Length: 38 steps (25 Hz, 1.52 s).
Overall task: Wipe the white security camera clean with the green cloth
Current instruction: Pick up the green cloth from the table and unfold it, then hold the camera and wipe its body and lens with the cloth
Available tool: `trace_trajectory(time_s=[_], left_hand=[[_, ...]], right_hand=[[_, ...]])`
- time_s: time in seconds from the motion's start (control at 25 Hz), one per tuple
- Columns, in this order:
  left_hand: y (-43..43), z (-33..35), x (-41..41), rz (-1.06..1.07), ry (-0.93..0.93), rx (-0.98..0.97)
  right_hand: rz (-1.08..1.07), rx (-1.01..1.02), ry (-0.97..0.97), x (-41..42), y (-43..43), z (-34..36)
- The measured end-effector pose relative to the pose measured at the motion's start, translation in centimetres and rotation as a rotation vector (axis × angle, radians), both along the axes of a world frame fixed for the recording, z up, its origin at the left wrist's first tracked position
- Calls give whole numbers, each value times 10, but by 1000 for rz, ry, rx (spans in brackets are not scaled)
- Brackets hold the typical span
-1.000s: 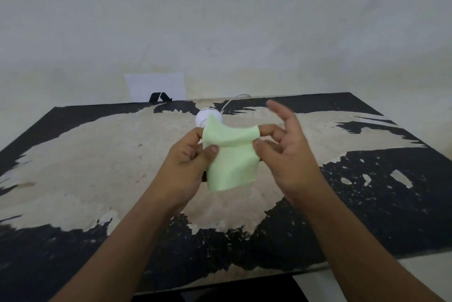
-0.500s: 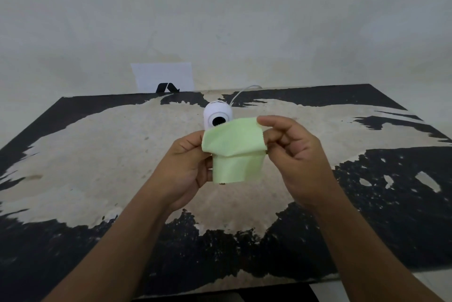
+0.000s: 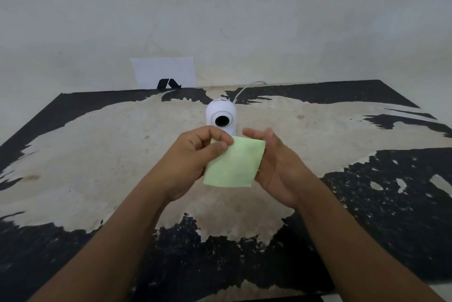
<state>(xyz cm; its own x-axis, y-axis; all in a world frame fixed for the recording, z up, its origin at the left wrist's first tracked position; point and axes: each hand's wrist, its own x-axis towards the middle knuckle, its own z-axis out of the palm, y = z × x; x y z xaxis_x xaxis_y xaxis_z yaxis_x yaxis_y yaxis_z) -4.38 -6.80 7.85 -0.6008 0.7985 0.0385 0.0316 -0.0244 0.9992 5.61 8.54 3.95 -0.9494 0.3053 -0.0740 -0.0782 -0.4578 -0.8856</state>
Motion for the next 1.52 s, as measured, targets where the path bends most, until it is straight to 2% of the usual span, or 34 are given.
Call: trace_trajectory(time_s=[0.08,0.16,0.36,0.48,0.56,0.72,0.84,1.0,1.2,1.4,1.52], left_hand=[[7,-6,-7,31,122,-62],[12,-12,-17,59,196,-144],[17,-48,-55,348,354,-327],[32,-65,-79,317,481,-538],[45,-68,-89,302,543,-608],[67,-66,-96,324,546,-539],[76,-69,-98,336,578,-584],[77,-71,-102,334,591,-578],[76,-72,-104,318,619,-572],[77,-73,-103,323,628,-596],[77,-71,-102,320,615,-588]], right_hand=[[88,51,-51,-4,0,-7],[51,159,-150,-10,3,-9],[-412,333,-340,-35,42,-9],[-537,591,-438,-61,54,-10],[-553,676,-427,-78,51,-13],[-505,597,-344,-100,33,-23],[-434,573,-302,-104,18,-26],[-350,681,-228,-112,8,-36],[-369,748,-178,-124,9,-23],[-302,693,-303,-128,22,-24],[-289,677,-295,-114,11,-30]])
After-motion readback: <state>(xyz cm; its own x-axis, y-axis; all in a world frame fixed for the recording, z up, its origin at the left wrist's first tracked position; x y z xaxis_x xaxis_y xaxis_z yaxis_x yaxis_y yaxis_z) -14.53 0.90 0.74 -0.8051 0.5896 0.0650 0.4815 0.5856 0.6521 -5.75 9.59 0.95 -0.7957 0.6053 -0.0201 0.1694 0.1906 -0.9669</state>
